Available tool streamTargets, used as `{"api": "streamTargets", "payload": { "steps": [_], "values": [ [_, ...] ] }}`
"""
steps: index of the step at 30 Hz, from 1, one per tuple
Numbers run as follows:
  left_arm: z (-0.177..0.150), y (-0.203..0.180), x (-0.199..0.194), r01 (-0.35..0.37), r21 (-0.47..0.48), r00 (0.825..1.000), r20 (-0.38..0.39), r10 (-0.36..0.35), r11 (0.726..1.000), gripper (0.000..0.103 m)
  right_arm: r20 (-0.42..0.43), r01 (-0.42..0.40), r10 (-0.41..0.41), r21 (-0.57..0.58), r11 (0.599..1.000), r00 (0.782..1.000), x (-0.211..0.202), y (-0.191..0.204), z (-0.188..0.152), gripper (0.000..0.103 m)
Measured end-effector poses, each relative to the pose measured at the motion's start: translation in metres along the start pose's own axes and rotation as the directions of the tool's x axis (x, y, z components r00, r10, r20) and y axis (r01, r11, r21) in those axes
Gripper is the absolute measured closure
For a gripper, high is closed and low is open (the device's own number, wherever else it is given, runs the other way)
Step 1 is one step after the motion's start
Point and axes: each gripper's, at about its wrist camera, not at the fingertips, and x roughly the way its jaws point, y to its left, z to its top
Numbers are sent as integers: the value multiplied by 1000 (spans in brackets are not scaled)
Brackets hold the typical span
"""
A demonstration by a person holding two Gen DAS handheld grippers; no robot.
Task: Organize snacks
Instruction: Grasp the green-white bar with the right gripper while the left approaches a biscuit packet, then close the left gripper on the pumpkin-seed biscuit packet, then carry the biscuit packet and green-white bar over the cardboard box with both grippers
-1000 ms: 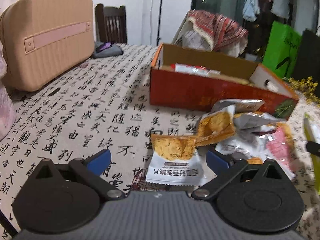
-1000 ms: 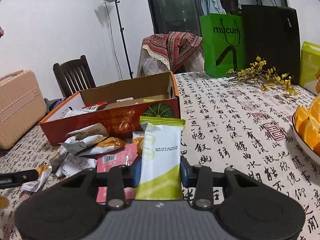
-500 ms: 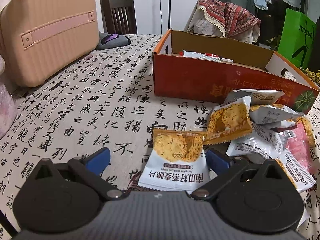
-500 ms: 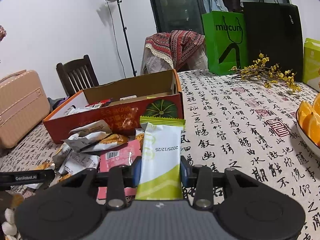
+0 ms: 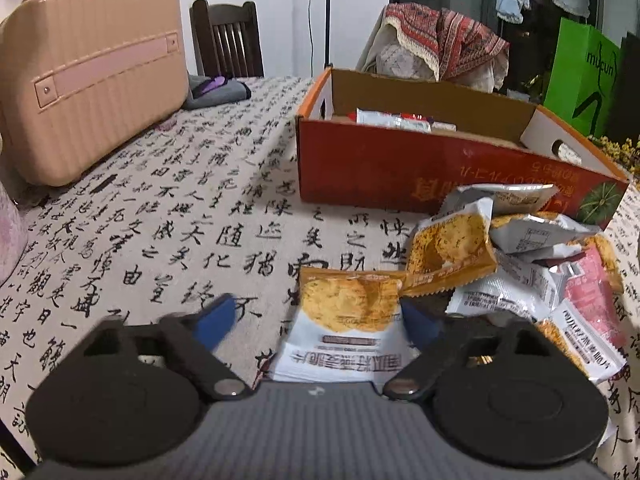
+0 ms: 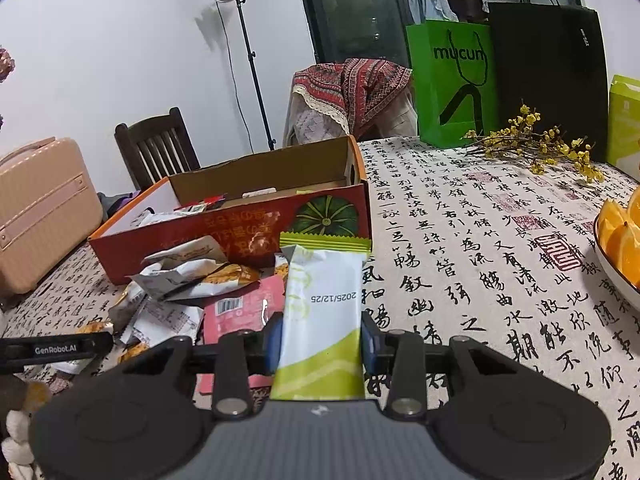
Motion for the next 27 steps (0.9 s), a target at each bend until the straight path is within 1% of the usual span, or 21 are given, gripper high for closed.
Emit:
{"api": "streamTargets", "payload": {
  "steps": [1, 2, 4, 10, 15, 21, 27],
  "values": [
    [0, 1, -2, 9, -2, 1000, 8, -9, 1000, 43, 1, 1, -1, 0, 1000, 1000, 0, 0, 0, 66],
    [1, 2, -3, 17, -4, 1000, 12, -17, 1000, 48, 1, 0, 0, 0, 1000, 1000, 0, 0, 0, 66],
    [2, 5, -5, 41, -16, 999, 17, -40, 999, 51, 1, 1, -1, -1, 1000, 1000, 0, 0, 0, 66],
    [1, 11, -11, 48, -29, 998, 42, -47, 998, 54, 2, -1, 1, -9, 1000, 1000, -3, 1, 1, 66],
    [6, 17, -23, 51, -39, 995, 83, -48, 998, 54, 12, -2, 2, -16, 1000, 1000, -7, 2, 3, 66],
    [18, 17, -41, 81, -31, 986, 147, -76, 996, 54, 31, -3, 3, -29, 1000, 1000, -12, 5, 11, 66],
    [36, 10, -53, 111, -15, 974, 201, -106, 994, 54, 68, -3, 6, -41, 999, 998, -15, 9, 24, 66]
  ]
}}
